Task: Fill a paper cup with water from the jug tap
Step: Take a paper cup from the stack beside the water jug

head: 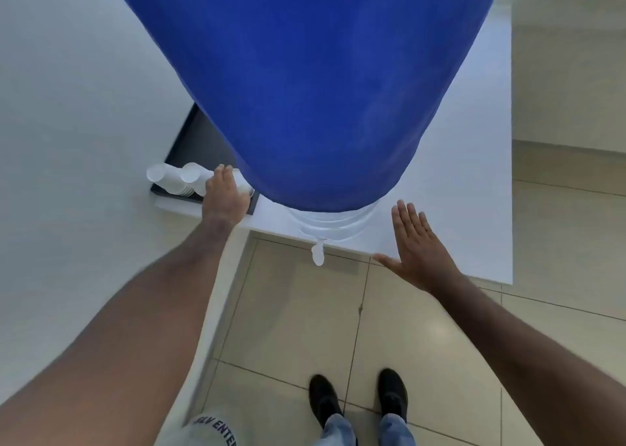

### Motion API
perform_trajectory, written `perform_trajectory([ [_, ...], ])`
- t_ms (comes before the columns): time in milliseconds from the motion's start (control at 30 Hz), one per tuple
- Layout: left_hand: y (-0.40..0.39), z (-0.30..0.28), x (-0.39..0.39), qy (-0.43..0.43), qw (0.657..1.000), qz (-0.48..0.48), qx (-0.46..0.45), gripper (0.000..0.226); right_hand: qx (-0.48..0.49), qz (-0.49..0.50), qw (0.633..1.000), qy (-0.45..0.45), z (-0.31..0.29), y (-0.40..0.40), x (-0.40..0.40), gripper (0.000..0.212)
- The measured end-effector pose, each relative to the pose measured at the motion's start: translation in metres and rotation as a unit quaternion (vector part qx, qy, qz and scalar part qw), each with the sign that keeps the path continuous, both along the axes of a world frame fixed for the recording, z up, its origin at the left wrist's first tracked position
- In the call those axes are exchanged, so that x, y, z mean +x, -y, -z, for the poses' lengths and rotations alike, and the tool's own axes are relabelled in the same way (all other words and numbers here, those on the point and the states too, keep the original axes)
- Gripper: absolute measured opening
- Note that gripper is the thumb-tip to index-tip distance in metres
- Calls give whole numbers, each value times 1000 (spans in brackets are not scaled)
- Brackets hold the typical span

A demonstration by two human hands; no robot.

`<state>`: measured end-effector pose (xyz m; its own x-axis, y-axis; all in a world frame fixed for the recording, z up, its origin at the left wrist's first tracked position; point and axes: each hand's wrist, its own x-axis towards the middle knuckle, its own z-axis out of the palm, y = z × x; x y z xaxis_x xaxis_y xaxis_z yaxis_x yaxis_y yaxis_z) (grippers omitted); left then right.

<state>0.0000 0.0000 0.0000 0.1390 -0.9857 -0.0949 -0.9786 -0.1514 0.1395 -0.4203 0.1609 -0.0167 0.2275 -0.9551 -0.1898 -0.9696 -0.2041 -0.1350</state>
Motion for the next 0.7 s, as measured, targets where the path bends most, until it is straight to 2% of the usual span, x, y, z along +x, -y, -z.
perform_trajectory([
  [133, 24, 41, 15, 26, 999, 7, 18, 69, 1, 2, 1000, -8, 8, -1, 1, 107],
  [267, 16, 21, -7, 43, 999, 18, 1, 31, 13, 2, 1000, -15, 16, -7, -2, 106],
  [400, 24, 30, -3, 5, 1000, 1, -6, 27, 14, 6, 1000, -13, 22, -14, -4, 107],
  [500, 14, 14, -5, -35, 998, -7, -45, 30, 22, 1, 1000, -8, 22, -19, -2, 106],
  [600, -9, -4, -12, -117, 988, -31, -101, 37, 20, 0, 1000, 11, 22, -22, 0, 100],
  [700, -49, -8, -19, -281, 939, -129, -152, 50, 11, -1, 999, 36, 23, -26, 5, 92],
])
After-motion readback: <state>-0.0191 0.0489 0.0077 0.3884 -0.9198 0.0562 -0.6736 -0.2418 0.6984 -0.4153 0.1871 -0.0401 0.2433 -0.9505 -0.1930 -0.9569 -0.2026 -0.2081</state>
